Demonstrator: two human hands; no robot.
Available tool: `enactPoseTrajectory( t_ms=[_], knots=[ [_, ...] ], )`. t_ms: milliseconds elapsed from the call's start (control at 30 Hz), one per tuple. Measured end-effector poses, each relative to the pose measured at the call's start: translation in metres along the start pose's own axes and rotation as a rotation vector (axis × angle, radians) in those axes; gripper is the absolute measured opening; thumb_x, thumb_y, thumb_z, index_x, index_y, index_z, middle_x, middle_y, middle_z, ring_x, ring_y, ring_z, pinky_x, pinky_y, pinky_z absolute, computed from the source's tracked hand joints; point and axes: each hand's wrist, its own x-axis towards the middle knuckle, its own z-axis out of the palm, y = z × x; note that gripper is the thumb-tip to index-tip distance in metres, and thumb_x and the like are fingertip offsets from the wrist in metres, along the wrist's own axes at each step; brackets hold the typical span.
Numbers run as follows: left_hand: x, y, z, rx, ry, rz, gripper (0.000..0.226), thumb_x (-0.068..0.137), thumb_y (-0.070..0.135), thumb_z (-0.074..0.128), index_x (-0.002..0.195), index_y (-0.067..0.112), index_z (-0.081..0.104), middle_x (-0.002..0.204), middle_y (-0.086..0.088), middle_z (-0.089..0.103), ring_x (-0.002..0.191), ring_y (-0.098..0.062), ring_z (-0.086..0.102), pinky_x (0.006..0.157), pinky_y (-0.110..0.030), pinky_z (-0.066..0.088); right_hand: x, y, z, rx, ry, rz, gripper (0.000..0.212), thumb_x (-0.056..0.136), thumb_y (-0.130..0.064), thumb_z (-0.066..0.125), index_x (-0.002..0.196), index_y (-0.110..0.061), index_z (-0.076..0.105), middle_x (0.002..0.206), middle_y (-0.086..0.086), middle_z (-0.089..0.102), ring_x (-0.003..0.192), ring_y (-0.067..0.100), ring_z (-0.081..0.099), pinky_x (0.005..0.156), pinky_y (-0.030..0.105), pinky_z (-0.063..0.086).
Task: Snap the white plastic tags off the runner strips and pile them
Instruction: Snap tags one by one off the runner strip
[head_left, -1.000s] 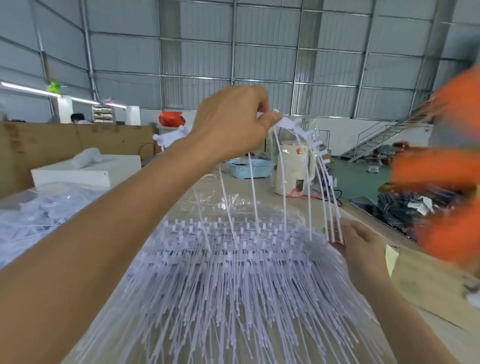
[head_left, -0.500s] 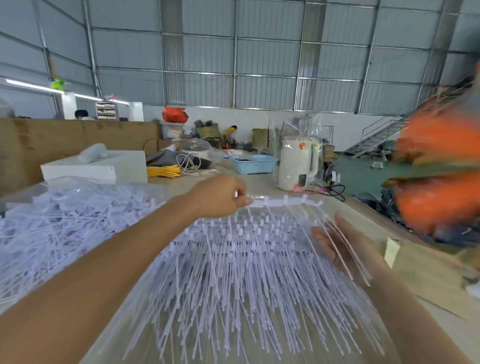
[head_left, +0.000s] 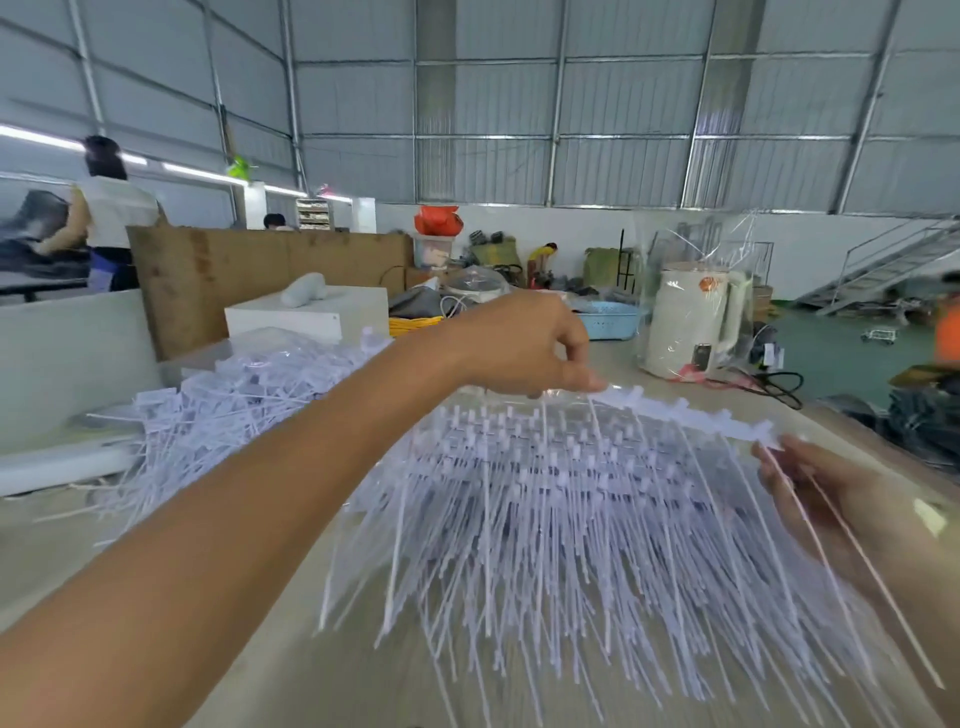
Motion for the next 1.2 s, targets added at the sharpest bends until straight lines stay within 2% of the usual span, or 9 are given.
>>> enactPoseTrajectory(
  t_ms=[167,400,533,633,733,800,967,1033,1200],
  knots=[
    [-0.029,-0.037,0.022,-0.045,-0.245,-0.133,0.025,0.085,0.043,0.064,0.093,0.020,0.071,0.057,0.022,0.060,0.055,-0.001,0.058,0.063,-0.025,0.046,-0.001,0.017,0.008,-0.283,-0.055,-0.124,0.015,0.082,-0.003,0.060,0.097,-0.004,0.063,0.066,0.009,0.069,0.051,0.013,0.065,0.046,0.020,0.054],
    [-0.047,-0.070,0.033,-0.211,-0.493,-0.358,0.041,0.077,0.055,0.067,0.089,0.016,0.069,0.061,0.009,0.064,0.053,-0.007,0.060,0.055,-0.021,0.047,0.004,0.027,0.012,-0.491,0.067,-0.269,0.025,0.073,-0.003,0.073,0.095,-0.010,0.067,0.067,0.006,0.068,0.050,0.010,0.063,0.047,0.018,0.052],
    [-0.052,-0.081,0.035,-0.210,-0.441,-0.463,0.040,0.076,0.045,0.072,0.094,0.009,0.068,0.073,0.003,0.065,0.054,-0.006,0.062,0.052,-0.017,0.049,0.001,0.036,0.015,-0.654,0.111,-0.359,0.019,0.075,-0.003,0.075,0.089,-0.011,0.067,0.059,-0.001,0.066,0.042,0.001,0.058,0.041,0.011,0.044],
    [-0.058,-0.087,0.030,-0.047,-0.396,-0.483,0.035,0.077,0.048,0.071,0.090,0.016,0.067,0.072,0.006,0.064,0.053,-0.005,0.064,0.051,-0.017,0.047,-0.002,0.039,0.020,-0.849,0.144,-0.436,0.017,0.075,-0.009,0.078,0.085,-0.013,0.066,0.072,0.002,0.063,0.039,-0.004,0.051,0.039,0.008,0.038],
    [-0.060,-0.085,0.022,0.102,-0.376,-0.505,0.043,0.076,0.055,0.068,0.090,0.014,0.068,0.070,0.005,0.069,0.058,-0.006,0.063,0.059,-0.021,0.047,-0.006,0.033,0.026,-1.030,0.130,-0.440,0.018,0.074,-0.015,0.080,0.083,-0.009,0.066,0.073,0.009,0.067,0.062,0.019,0.063,0.056,0.025,0.050],
    [-0.059,-0.079,0.018,0.239,-0.373,-0.518,0.050,0.076,0.058,0.066,0.096,0.012,0.067,0.087,0.001,0.070,0.073,-0.010,0.063,0.067,-0.024,0.045,-0.008,0.025,0.030,-1.077,0.107,-0.417,0.020,0.072,-0.017,0.082,0.080,-0.008,0.067,0.074,0.014,0.069,0.070,0.028,0.065,0.069,0.036,0.052],
    [-0.055,-0.058,0.013,0.478,-0.408,-0.606,0.053,0.079,0.052,0.067,0.113,0.015,0.052,0.118,-0.001,0.057,0.107,-0.020,0.053,0.091,-0.034,0.044,-0.008,0.004,0.040,-1.121,-0.027,-0.322,0.006,0.080,-0.012,0.074,0.080,-0.007,0.070,0.054,0.001,0.064,0.050,0.001,0.053,0.046,0.007,0.037],
    [-0.049,-0.043,0.020,0.530,-0.320,-0.587,0.044,0.084,0.051,0.062,0.112,0.019,0.050,0.118,0.002,0.054,0.111,-0.020,0.049,0.095,-0.039,0.035,-0.009,-0.003,0.041,-1.076,-0.056,-0.231,0.007,0.088,-0.009,0.064,0.091,-0.008,0.070,0.066,0.005,0.068,0.056,0.007,0.053,0.043,0.013,0.034],
    [-0.018,0.012,0.071,0.010,0.043,-0.192,0.018,0.092,0.035,0.056,0.104,0.023,0.061,0.107,0.004,0.062,0.107,-0.019,0.055,0.098,-0.043,0.041,-0.012,0.001,0.029,-0.848,-0.112,-0.257,0.019,0.097,-0.012,0.051,0.100,-0.015,0.069,0.073,0.003,0.073,0.062,0.005,0.060,0.063,0.027,0.034]
  ],
)
